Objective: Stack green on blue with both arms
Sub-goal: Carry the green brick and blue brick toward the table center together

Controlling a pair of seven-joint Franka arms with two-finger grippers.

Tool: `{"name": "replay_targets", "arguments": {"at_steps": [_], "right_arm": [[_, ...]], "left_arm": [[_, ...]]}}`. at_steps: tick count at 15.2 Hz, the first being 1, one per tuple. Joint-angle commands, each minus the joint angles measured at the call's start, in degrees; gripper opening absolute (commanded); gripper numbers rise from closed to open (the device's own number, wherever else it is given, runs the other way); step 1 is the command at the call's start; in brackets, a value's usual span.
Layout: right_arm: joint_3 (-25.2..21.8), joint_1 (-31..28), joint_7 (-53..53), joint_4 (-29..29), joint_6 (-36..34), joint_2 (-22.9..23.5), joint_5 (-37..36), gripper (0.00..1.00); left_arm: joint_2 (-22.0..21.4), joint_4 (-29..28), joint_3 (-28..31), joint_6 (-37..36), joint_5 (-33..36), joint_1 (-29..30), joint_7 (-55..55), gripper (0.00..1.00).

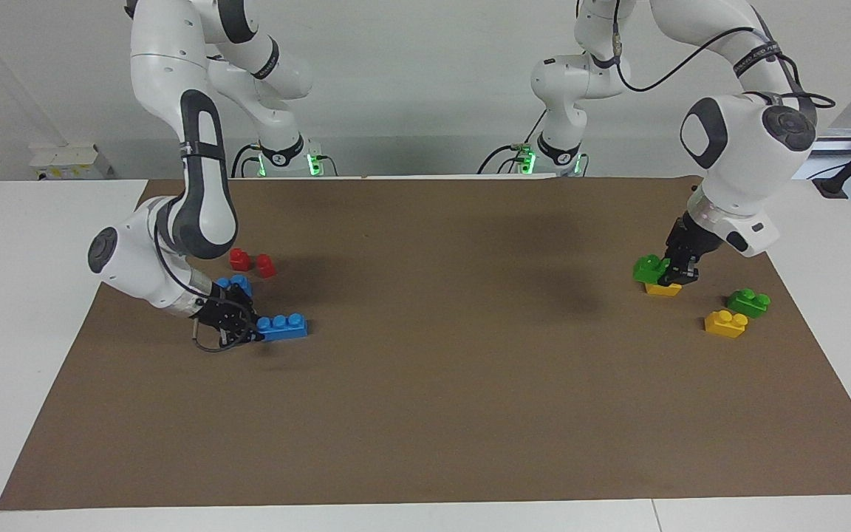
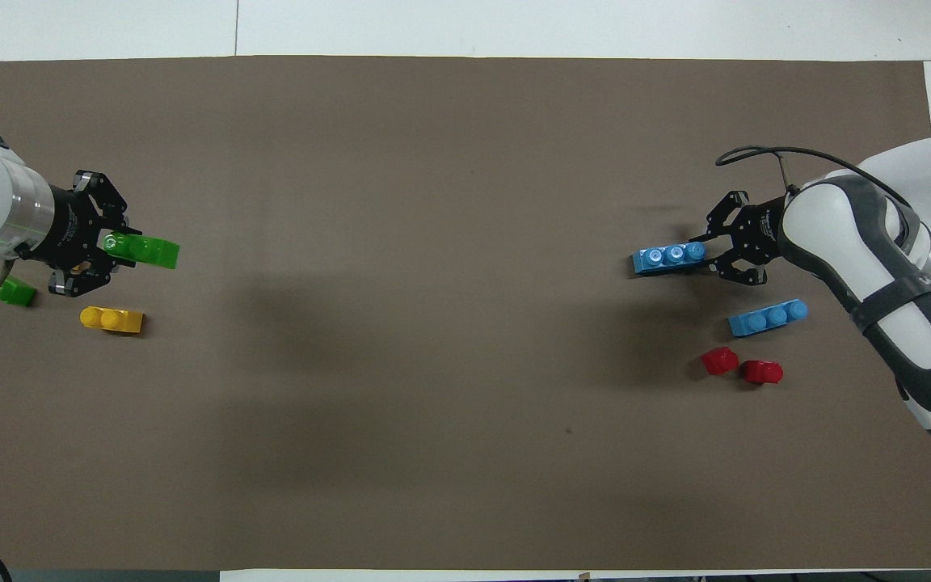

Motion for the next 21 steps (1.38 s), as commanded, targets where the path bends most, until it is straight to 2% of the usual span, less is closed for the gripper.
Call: {"name": "replay_targets", "arguments": {"at_steps": [1,5,7,10,15,18,21], "right_arm": [[0.2,0.5,-1.6,2.4,-3.3,-0.2,1.8,0.00],[3.1,1.8,-0.1,4.5,-8.9,-3.3,4.8,0.00],[3.1,7.0,5.2,4.5,-7.9,-5.1,4.6,0.00],[3.0,12.6,7.2,3.9,-7.0,-5.6,4.4,0.00],[3.2,19.4,19.2,0.6,-0.5,-6.7,4.4,0.00],[3.2,25.4,24.3,-4.1,8.5,-7.5,4.5,0.00],[3.3,29.4,27.5,-7.8,16.8,-7.5,5.2,0.00]], "left_arm": [[-2.7,-1.4,0.7,-1.7,-0.6,-3.7,-9.9,0.00],[-3.4,-1.6,0.7,-2.3,-0.6,-8.5,-22.0,0.00],[-3.6,-1.6,0.7,-2.3,-0.6,-10.1,-26.1,0.00],[-3.6,-1.8,0.7,-2.2,-0.6,-11.0,-27.6,0.00],[-3.6,-1.8,0.7,-2.2,-0.6,-10.9,-27.6,0.00],[-4.2,-3.1,0.7,-1.7,-0.6,-12.5,-28.5,0.00],[-6.4,-7.5,0.7,-0.4,-0.6,-17.2,-30.6,0.00]]}}
